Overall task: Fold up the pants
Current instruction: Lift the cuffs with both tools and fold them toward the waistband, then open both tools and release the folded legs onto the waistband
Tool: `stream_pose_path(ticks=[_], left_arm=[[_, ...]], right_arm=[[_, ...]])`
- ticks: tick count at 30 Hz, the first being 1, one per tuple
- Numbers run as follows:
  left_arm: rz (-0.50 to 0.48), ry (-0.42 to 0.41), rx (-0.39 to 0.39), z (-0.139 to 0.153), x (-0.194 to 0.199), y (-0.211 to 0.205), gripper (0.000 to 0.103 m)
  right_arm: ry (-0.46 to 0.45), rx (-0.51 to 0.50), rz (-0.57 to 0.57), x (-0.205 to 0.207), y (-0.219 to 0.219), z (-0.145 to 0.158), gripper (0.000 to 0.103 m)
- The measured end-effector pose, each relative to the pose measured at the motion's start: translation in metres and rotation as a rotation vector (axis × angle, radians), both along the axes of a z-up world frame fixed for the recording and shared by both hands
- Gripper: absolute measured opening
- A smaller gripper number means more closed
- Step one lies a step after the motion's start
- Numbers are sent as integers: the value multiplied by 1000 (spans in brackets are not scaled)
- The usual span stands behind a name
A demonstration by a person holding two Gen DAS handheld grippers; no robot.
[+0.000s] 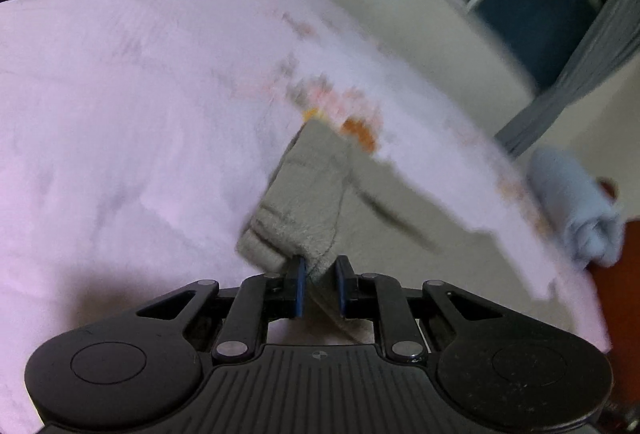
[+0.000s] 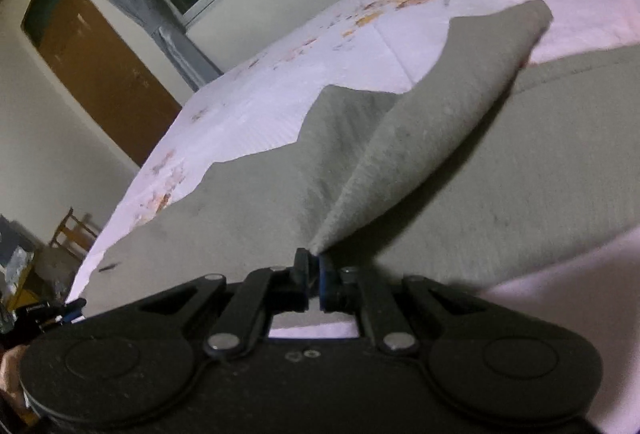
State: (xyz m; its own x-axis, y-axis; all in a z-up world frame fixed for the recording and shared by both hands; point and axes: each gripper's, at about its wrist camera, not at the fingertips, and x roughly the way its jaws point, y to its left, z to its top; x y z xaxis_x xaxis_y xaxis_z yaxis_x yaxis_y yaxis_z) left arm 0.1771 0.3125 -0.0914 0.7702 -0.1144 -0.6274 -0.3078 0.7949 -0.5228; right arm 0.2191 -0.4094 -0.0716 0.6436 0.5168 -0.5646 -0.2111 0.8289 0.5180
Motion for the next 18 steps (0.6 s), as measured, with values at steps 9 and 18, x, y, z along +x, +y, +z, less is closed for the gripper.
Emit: stream_pose_path(ticks=[9, 18], left_arm=[[67, -16, 109, 17, -33, -6, 45], [80, -113, 346, 56, -15, -111, 86]], right_arm=[[-76, -48, -52, -14, -26, 16, 8], [-182, -154, -167, 10, -78, 63, 23]])
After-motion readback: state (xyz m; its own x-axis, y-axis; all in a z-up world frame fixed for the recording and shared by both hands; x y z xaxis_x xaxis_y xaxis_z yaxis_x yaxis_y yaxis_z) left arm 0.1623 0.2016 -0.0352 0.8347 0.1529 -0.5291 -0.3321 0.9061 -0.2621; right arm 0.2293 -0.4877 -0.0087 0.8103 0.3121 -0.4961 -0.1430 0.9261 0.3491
